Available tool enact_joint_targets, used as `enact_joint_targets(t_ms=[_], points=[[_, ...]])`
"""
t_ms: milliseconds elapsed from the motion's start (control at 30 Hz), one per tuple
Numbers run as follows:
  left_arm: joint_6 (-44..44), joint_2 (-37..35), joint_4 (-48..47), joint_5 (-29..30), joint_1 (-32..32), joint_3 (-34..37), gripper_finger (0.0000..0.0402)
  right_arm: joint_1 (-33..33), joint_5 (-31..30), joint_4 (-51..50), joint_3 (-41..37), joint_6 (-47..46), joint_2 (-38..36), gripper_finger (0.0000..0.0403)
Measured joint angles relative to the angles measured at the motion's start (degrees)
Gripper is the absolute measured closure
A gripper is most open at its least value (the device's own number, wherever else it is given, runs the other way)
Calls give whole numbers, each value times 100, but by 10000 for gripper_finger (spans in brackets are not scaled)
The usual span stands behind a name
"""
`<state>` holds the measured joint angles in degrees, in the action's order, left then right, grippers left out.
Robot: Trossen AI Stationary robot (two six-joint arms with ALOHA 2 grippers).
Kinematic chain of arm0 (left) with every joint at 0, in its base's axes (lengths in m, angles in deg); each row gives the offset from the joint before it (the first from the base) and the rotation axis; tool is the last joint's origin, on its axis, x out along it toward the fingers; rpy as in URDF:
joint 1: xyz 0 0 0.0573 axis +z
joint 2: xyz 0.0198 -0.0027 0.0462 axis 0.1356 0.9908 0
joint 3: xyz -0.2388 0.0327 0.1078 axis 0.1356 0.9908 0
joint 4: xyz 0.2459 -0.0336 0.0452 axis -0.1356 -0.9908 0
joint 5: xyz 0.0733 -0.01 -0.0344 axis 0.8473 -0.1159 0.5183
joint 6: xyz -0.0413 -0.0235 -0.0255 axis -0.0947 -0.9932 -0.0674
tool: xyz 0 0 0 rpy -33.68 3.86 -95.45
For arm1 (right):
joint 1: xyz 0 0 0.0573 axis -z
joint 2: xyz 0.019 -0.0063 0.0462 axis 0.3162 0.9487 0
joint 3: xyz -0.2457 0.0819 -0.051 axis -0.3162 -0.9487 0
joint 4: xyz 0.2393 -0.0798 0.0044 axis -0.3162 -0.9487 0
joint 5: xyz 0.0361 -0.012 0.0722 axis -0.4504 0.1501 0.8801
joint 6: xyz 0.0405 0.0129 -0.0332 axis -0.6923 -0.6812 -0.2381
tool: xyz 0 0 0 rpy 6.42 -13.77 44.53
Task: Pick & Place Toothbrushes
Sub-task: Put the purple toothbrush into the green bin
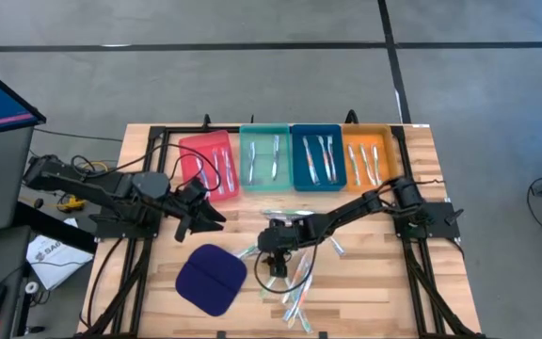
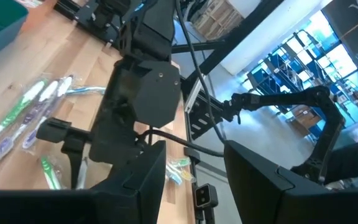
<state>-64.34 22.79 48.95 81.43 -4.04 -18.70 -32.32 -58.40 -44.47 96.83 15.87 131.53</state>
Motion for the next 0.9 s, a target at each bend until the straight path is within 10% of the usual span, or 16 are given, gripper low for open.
enact_joint_targets(t_ms=[900], points=[[-170, 0, 2, -27, 35, 0, 243, 245, -153, -796, 36, 776, -46, 311]])
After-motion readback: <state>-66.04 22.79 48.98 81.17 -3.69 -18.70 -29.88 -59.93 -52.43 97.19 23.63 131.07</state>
